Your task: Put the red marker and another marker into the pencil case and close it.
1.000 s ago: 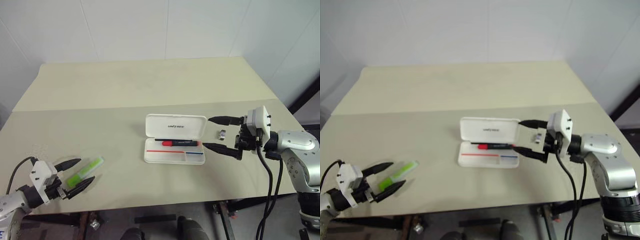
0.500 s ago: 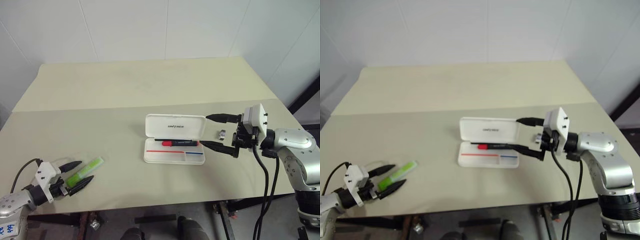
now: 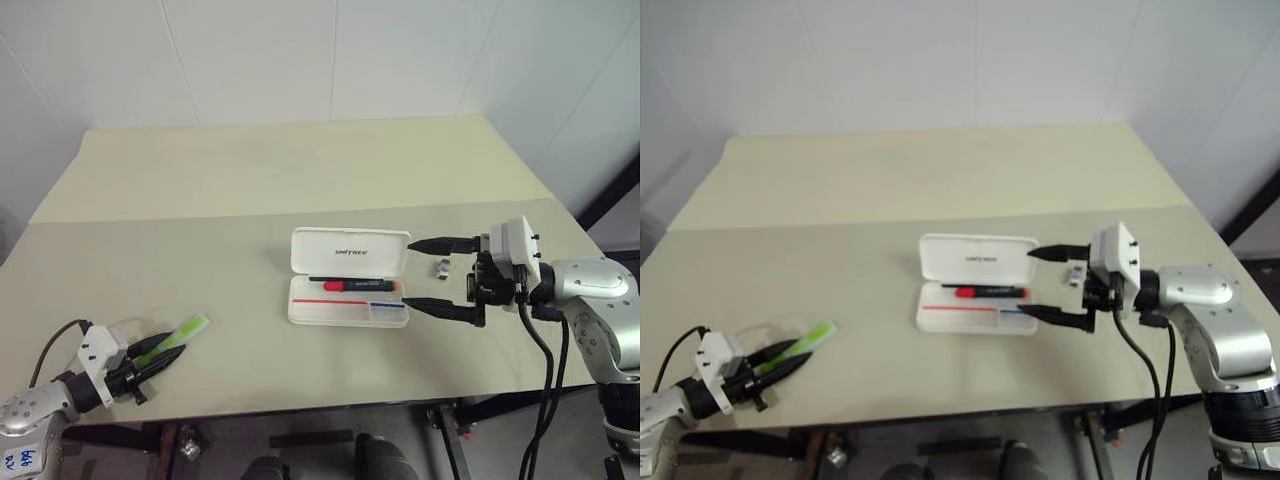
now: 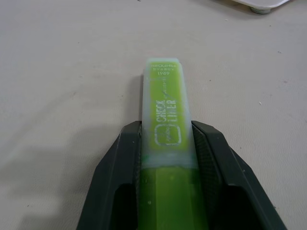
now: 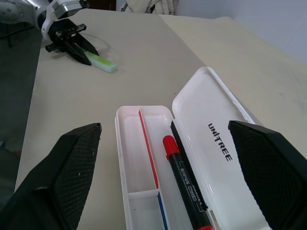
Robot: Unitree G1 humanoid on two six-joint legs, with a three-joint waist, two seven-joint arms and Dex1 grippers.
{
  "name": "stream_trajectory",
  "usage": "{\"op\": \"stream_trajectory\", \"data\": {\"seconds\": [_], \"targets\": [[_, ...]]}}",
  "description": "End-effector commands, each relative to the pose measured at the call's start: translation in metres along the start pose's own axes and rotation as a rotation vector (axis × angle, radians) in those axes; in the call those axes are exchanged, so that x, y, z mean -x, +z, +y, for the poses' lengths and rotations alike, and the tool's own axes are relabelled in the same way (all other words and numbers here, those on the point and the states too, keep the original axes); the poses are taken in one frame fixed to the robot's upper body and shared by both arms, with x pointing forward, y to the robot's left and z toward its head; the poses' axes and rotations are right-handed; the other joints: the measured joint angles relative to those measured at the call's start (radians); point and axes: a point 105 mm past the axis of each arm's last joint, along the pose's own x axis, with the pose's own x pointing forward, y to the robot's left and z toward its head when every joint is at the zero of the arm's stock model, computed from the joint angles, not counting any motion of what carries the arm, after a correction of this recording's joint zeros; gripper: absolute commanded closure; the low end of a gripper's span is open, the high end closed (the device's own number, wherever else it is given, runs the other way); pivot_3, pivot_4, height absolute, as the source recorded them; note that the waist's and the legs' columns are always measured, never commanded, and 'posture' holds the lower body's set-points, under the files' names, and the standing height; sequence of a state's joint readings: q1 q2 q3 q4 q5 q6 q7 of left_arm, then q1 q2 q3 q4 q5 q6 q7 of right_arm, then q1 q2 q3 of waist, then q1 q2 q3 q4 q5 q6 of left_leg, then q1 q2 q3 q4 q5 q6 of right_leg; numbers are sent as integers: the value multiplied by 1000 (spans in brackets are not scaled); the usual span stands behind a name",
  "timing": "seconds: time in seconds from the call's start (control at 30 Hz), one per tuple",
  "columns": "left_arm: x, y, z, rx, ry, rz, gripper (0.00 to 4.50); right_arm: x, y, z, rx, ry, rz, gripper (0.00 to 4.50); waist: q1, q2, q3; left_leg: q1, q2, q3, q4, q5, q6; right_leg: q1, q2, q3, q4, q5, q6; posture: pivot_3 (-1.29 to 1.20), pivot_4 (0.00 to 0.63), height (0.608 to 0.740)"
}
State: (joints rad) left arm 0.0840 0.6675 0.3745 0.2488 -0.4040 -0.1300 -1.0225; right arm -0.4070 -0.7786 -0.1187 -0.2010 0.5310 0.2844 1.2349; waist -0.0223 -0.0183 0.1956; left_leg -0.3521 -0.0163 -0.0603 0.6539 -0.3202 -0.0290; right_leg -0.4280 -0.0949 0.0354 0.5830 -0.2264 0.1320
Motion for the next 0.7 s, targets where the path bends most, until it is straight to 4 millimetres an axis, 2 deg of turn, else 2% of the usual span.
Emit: {"op": "stream_trajectory", "data": {"seconds": [0.03,0.23,0.37,0.5,0.7], "targets": [[-13,30,-2,-58,-36,-79,3399,5,3,-5,54,-13,7,0,2,0,0,0,0,0,0,0,0,0,0,0,-1,0,0,0,150,740],[-37,78,-16,-146,-175,-169,3399,9,-6,-10,63,-31,17,0,5,0,0,-1,0,0,-1,0,0,0,0,0,-4,1,1,0,150,740],[-55,103,-28,-220,-286,-180,3399,15,-15,-12,59,-48,45,0,5,0,0,-2,0,0,-3,0,0,-1,0,0,-6,1,1,0,150,740],[-74,114,-39,-271,-387,-161,3399,23,-24,-13,52,-83,73,0,4,0,0,-2,-1,1,-2,0,0,0,0,0,-7,1,2,0,150,740],[-105,125,-55,-313,-487,-141,3399,32,-26,-10,27,-130,84,0,4,0,0,-3,-1,1,-2,-1,0,0,0,0,-7,1,2,0,150,740]]}}
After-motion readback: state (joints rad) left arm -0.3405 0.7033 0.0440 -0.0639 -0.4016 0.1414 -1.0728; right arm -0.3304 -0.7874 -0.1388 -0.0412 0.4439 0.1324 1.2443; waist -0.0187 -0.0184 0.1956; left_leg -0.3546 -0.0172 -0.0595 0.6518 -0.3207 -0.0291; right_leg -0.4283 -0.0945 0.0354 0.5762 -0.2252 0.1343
